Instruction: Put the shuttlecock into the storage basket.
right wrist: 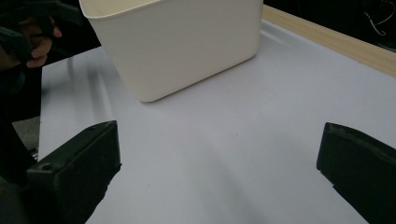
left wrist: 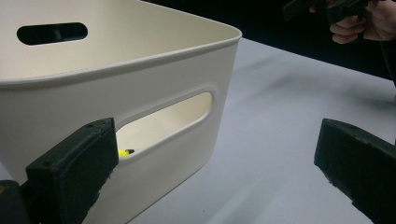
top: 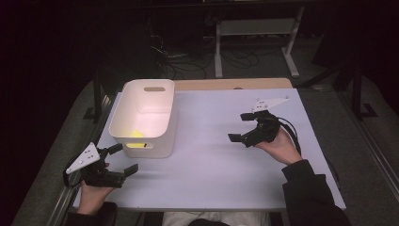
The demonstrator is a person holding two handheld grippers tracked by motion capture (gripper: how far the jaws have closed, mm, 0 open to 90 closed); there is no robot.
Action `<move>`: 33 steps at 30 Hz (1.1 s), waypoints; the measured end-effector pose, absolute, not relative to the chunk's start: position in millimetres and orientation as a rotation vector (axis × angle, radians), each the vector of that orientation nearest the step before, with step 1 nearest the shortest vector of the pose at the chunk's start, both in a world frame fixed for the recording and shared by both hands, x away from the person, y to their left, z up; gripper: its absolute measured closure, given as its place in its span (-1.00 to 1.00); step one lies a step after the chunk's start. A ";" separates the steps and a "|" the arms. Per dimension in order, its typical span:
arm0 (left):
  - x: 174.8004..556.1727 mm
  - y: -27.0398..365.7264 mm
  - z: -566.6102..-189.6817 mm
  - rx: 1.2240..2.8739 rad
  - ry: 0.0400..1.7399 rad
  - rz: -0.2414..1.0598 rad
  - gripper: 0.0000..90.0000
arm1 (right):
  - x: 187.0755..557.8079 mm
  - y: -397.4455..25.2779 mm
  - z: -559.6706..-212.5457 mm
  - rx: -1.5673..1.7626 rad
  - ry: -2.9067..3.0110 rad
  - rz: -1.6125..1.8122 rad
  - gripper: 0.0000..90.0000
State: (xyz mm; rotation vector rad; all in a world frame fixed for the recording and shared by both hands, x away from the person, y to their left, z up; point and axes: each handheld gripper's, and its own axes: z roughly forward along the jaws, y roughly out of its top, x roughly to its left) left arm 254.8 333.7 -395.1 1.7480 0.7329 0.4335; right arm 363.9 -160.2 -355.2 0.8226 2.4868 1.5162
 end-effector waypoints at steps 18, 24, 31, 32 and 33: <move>254.7 333.7 -395.0 1.748 0.732 0.434 -1.00 | 349.5 -187.2 -370.6 0.884 2.431 1.543 -1.00; 254.7 333.8 -395.0 1.747 0.732 0.435 -1.00 | 345.2 -196.8 -376.8 0.906 2.420 1.536 -1.00; 253.7 334.5 -394.5 1.740 0.736 0.436 -1.00 | 338.3 -206.5 -379.4 0.921 2.366 1.517 -1.00; 253.6 334.6 -394.5 1.740 0.737 0.437 -1.00 | 337.0 -208.4 -379.9 0.926 2.355 1.518 -1.00; 253.7 334.6 -394.5 1.740 0.737 0.436 -1.00 | 335.7 -210.8 -380.5 0.932 2.346 1.522 -1.00</move>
